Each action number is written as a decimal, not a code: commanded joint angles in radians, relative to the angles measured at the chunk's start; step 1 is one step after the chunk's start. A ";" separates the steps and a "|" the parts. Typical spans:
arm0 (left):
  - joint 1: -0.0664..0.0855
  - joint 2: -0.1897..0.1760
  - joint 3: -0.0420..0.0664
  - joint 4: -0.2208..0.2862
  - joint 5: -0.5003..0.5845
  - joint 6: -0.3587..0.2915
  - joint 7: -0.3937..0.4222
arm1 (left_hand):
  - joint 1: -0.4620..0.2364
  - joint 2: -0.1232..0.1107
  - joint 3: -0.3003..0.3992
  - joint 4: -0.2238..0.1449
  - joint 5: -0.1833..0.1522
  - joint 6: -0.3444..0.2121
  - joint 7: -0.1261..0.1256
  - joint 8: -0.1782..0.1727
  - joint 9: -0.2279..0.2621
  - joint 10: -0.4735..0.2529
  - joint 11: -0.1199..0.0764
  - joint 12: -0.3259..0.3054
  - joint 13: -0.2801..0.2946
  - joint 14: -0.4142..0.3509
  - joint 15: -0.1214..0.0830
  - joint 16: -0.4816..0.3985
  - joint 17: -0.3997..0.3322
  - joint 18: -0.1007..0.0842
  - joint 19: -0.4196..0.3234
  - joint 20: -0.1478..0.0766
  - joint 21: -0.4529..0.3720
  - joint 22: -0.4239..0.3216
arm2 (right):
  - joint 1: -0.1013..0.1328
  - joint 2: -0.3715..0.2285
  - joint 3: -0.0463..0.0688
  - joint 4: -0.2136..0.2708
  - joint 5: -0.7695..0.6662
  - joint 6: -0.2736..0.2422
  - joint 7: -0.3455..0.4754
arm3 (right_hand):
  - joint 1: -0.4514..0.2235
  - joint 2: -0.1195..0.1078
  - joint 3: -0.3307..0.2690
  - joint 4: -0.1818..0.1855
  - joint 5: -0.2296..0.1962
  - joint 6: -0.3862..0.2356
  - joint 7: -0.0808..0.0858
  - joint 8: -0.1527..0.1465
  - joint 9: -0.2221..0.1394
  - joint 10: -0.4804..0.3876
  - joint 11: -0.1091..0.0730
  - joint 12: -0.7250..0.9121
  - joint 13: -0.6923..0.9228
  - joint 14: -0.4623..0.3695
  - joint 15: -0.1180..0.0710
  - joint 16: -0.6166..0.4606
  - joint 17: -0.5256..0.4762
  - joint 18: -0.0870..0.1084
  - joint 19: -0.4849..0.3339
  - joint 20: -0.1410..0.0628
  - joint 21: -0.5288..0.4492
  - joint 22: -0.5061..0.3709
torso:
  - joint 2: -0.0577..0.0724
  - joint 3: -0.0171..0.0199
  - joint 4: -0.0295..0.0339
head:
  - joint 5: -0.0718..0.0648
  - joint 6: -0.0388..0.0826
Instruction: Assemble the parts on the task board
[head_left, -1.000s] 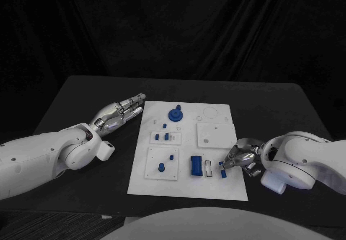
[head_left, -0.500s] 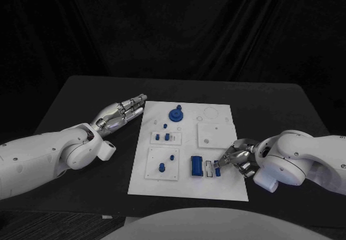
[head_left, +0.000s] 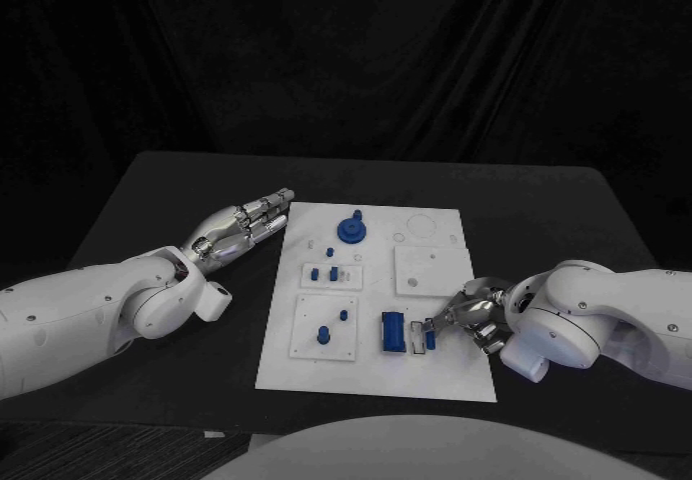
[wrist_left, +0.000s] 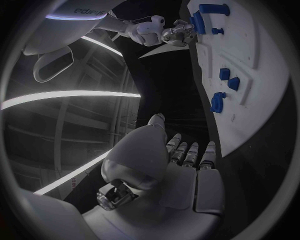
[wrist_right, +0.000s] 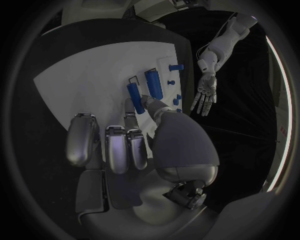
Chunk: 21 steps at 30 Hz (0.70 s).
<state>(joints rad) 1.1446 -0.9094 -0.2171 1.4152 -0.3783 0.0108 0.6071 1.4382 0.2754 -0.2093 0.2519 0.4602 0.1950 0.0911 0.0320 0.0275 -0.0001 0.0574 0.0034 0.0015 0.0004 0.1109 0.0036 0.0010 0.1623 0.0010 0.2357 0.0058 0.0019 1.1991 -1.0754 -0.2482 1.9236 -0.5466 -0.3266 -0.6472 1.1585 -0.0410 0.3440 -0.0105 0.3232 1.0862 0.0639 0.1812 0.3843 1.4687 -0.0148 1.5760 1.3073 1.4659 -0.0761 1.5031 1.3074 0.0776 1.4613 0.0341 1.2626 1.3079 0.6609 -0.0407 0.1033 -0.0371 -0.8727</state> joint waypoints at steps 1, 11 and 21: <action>-0.001 0.002 0.001 0.001 0.000 0.015 0.011 | 0.008 0.000 -0.002 -0.007 0.007 0.001 0.004 0.004 0.001 0.000 0.009 -0.003 -0.002 0.000 0.000 -0.004 -0.001 0.018 0.002 0.008 -0.002 0.001 | -0.004 0.003 0.000 0.002 0.007 -0.017 -0.009 | -0.004 0.006 -0.014 0.003 -0.020 -0.003 -0.008 0.003 0.000 0.102 -0.005 -0.005 0.263 0.064 -0.006 -0.005 0.019 -0.009 -0.005 -0.005 -0.007 0.171 | 0.000 -0.0004 0.0008 | 0.000 0.000; -0.001 0.002 0.001 0.001 0.000 0.019 0.008 | 0.008 0.000 -0.002 -0.007 0.007 0.001 0.004 0.004 0.001 0.000 0.009 -0.003 -0.002 0.000 0.000 -0.004 -0.001 0.018 0.002 0.008 -0.002 0.001 | -0.005 0.013 0.000 0.004 0.007 0.000 -0.015 | -0.015 0.001 -0.036 0.017 -0.033 -0.007 -0.007 0.004 0.000 0.102 -0.004 -0.005 0.263 0.064 -0.006 -0.005 0.020 -0.008 -0.007 -0.005 -0.012 0.170 | 0.000 -0.0006 0.0004 | 0.004 0.000; -0.001 0.002 0.001 0.001 0.000 0.022 0.006 | 0.009 0.000 -0.001 -0.009 0.007 0.001 0.005 0.004 0.001 0.000 0.009 -0.003 -0.002 0.000 0.001 -0.004 -0.001 0.018 0.003 0.009 -0.002 0.001 | -0.005 0.026 0.000 -0.004 0.004 0.025 -0.029 | -0.017 -0.003 -0.055 0.021 -0.020 -0.012 -0.006 0.004 0.000 0.102 -0.003 -0.005 0.263 0.064 -0.005 -0.005 0.020 -0.007 -0.008 -0.005 -0.015 0.169 | 0.000 -0.0005 0.0007 | 0.005 0.000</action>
<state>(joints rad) 1.1445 -0.9092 -0.2171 1.4148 -0.3783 0.0198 0.6036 1.4382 0.2754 -0.2119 0.2495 0.4602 0.1949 0.0911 0.0319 0.0274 -0.0001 0.0573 0.0034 0.0013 0.0004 0.1109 0.0036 0.0011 0.1624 0.0048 0.2395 0.0058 0.0019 1.1965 -1.0501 -0.2481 1.9204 -0.5426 -0.3213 -0.6526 1.1483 -0.0408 0.2920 0.0112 0.3053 1.0800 0.0572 0.1860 0.3851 1.4687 -0.0147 1.5760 1.3081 1.4659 -0.0761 1.5031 1.3074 0.0775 1.4577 0.0306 1.2544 1.3076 0.6609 -0.0409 0.1039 -0.0324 -0.8727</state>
